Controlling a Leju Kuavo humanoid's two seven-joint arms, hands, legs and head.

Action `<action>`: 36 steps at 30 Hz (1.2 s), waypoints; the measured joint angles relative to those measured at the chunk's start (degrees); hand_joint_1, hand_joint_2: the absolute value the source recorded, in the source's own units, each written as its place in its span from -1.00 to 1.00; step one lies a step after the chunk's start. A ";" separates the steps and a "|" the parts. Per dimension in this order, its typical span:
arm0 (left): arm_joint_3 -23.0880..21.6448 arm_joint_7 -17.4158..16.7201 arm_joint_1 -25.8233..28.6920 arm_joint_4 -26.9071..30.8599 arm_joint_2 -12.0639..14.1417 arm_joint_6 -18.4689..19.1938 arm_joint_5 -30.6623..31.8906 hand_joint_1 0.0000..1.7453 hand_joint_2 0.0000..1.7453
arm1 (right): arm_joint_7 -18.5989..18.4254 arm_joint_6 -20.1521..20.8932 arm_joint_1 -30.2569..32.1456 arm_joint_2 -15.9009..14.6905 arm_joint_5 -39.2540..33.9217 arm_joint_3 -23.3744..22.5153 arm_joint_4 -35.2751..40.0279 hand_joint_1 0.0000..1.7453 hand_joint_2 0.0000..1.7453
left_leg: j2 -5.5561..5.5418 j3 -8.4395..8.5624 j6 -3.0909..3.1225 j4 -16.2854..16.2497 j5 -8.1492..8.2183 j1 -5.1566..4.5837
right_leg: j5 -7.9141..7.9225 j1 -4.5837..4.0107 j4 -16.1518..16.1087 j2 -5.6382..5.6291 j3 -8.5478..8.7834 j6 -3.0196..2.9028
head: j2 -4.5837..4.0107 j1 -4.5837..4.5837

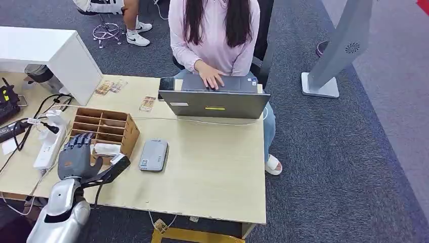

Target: Pass the card to the sensor for recognition and then transmit it.

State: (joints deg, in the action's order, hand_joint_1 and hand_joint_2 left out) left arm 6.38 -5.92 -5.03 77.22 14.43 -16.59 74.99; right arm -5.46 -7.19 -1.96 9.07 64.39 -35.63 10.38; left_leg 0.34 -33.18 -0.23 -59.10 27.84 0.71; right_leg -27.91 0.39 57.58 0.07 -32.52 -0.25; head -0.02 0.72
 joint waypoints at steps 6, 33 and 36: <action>0.00 0.00 -0.26 -0.24 -0.07 1.07 -0.20 1.00 1.00 | 0.11 0.00 0.00 0.02 0.02 0.00 0.00 -1.00 1.00 | 0.00 0.00 0.00 0.00 0.00 0.00 | 0.00 0.00 0.00 0.00 -0.01 0.00 | 0.00 0.00; -0.04 2.54 2.05 5.33 -0.17 2.34 -4.26 1.00 1.00 | 0.09 -0.79 -0.03 0.17 -0.02 -1.40 0.00 -1.00 1.00 | 0.01 0.00 0.00 0.00 0.01 -0.01 | 0.00 0.00 0.00 -0.01 -0.01 0.01 | 0.00 0.00; -0.04 2.82 2.85 7.48 -0.15 2.75 -4.79 1.00 1.00 | 0.09 -0.79 -0.04 0.17 -0.02 -1.51 0.00 -1.00 1.00 | 0.01 -0.01 0.00 0.00 0.01 -0.01 | 0.00 0.00 0.00 -0.01 -0.01 0.01 | 0.00 0.00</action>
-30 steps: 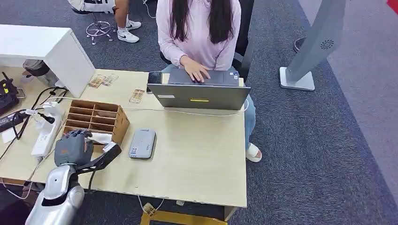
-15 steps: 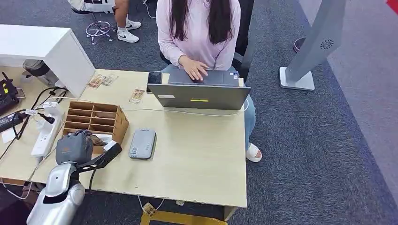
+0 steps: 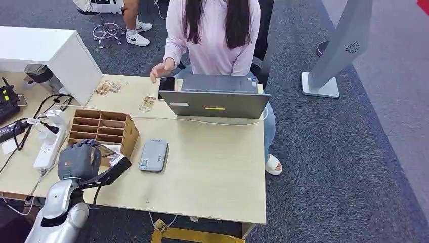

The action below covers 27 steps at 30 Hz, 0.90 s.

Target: Pass the card to the sensor for recognition and then transmit it.

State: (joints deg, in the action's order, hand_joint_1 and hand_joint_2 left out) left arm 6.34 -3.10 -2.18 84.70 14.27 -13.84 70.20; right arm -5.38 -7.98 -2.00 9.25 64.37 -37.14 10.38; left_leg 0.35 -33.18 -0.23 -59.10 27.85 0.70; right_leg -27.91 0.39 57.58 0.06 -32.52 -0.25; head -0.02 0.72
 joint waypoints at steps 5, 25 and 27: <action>-0.15 2.14 2.34 5.71 0.22 0.09 -2.51 1.00 1.00 | 0.07 -0.09 0.01 0.02 -0.17 -0.52 0.00 -1.00 1.00 | 0.00 0.01 0.00 0.00 0.00 0.00 | 0.00 0.00 0.00 0.00 0.00 0.00 | 0.00 0.00; -3.41 4.33 -2.21 11.93 1.22 -0.07 -4.30 1.00 1.00 | 0.22 0.22 -0.06 0.07 0.92 -1.14 0.00 -1.00 1.00 | 0.02 0.04 0.02 0.00 -0.03 0.01 | 0.04 0.00 0.00 0.00 0.02 -0.04 | 0.00 0.00; -3.61 4.41 -2.74 11.73 1.25 -0.33 -4.30 1.00 1.00 | 0.24 0.28 -0.05 0.07 1.09 -1.14 0.00 -1.00 1.00 | 0.01 0.04 0.02 -0.01 -0.03 0.01 | 0.03 0.00 0.00 0.00 0.00 -0.03 | 0.00 0.00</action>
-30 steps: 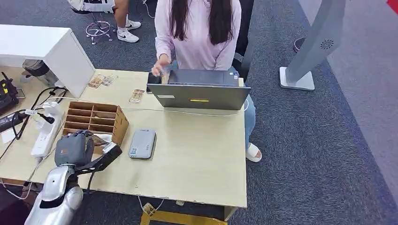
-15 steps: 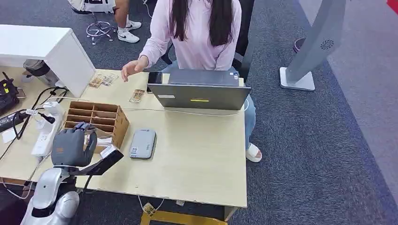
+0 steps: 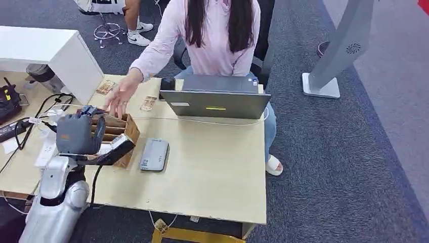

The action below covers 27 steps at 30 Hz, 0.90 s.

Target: Pass the card to the sensor for recognition and then transmit it.

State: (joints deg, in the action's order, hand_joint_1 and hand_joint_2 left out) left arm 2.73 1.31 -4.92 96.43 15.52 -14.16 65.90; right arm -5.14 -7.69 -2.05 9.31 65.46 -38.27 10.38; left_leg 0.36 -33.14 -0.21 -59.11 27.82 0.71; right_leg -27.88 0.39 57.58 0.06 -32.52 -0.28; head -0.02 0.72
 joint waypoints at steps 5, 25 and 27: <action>-2.10 0.72 -18.43 -20.47 0.33 -6.58 3.80 1.00 1.00 | -0.02 0.94 -0.67 0.00 2.58 0.02 0.00 -1.00 1.00 | -0.01 -0.02 -0.03 -0.01 -0.15 0.00 | 0.16 0.00 0.00 0.07 0.00 -0.10 | 0.00 0.02; -3.54 -0.20 -22.44 -28.96 -0.04 -7.02 3.10 -1.00 1.00 | -0.44 1.49 -0.69 0.00 3.17 0.02 0.02 -1.00 1.00 | 0.04 -0.07 -0.01 -0.01 -0.12 0.00 | 0.16 0.00 0.00 -0.02 -0.06 -0.09 | 0.00 -0.02; -3.54 -0.20 -21.96 -28.81 -0.11 -7.76 2.75 -1.00 1.00 | -0.52 1.33 -0.69 0.00 3.17 0.02 0.00 -1.00 1.00 | 0.04 -0.07 -0.01 -0.01 -0.12 0.00 | 0.16 0.00 0.00 -0.02 -0.06 -0.09 | 0.00 0.00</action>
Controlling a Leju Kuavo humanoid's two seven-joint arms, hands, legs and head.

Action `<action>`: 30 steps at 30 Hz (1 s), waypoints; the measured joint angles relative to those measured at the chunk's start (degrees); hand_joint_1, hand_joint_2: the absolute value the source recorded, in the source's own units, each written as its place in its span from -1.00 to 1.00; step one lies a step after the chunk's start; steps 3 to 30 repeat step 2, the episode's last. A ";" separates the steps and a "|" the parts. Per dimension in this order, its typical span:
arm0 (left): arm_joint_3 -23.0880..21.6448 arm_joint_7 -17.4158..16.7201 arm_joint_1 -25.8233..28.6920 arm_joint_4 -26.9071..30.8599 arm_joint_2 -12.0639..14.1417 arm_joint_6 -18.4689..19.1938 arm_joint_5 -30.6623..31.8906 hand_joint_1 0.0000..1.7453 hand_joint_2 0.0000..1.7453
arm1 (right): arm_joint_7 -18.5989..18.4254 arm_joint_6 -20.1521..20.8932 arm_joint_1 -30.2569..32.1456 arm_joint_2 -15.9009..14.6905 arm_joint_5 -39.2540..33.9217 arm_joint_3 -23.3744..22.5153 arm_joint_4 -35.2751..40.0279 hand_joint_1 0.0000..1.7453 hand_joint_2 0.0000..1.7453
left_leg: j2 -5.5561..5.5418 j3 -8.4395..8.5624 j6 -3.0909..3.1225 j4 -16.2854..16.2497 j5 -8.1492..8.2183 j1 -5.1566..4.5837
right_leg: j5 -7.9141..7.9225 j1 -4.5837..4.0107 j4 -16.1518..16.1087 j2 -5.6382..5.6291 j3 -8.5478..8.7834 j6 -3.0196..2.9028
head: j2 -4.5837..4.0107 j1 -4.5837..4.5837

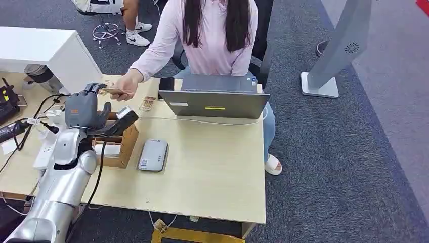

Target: Pass the card to the sensor for recognition and then transmit it.

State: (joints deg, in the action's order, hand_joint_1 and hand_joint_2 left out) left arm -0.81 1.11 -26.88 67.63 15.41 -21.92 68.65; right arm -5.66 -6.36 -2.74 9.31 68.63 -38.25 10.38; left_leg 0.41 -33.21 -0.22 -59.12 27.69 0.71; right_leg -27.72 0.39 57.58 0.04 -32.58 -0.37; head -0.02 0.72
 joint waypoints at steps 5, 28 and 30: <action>0.00 0.02 0.88 0.72 -0.13 -0.74 -0.35 -1.00 1.00 | -0.11 -0.11 0.01 0.00 0.00 0.00 0.00 -1.00 1.00 | 0.00 0.00 0.00 0.00 0.00 0.00 | 0.00 0.00 0.00 0.00 0.00 0.00 | 0.00 0.00; 0.00 0.02 0.88 0.72 -0.13 -0.74 -0.35 -1.00 1.00 | -0.11 -0.11 0.01 0.00 0.00 0.00 0.00 -1.00 1.00 | 0.00 0.00 0.00 0.00 0.00 0.00 | 0.00 0.00 0.00 0.00 0.00 0.00 | 0.00 0.00; 0.00 0.02 0.88 0.72 -0.13 -0.74 -0.35 -1.00 1.00 | -0.11 -0.11 0.01 0.00 0.00 0.00 0.00 -1.00 1.00 | 0.00 0.00 0.00 0.00 0.00 0.00 | 0.00 0.00 0.00 0.00 0.00 0.00 | 0.00 0.00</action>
